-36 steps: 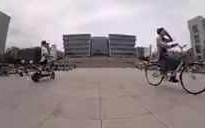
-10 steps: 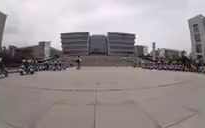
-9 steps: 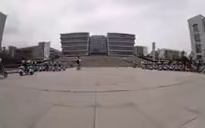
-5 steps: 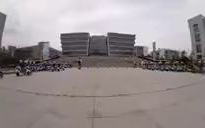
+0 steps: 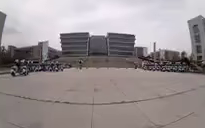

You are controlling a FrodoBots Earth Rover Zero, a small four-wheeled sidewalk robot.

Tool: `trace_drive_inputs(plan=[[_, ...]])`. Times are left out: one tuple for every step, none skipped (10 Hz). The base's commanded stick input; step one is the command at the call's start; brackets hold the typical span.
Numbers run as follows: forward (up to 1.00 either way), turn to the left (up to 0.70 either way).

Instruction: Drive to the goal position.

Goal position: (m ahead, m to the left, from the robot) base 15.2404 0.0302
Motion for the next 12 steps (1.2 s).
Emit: trace_drive_inputs(plan=[[0.70,0.01],[0.70,0.01],[0.70,0.01],[0.70,0.01],[0.70,0.01],[0.70,0.01],[0.70,0.01],[0.70,0.01],[0.70,0.01],[0.70,0.01],[0.70,0.01],[0.70,0.01]])
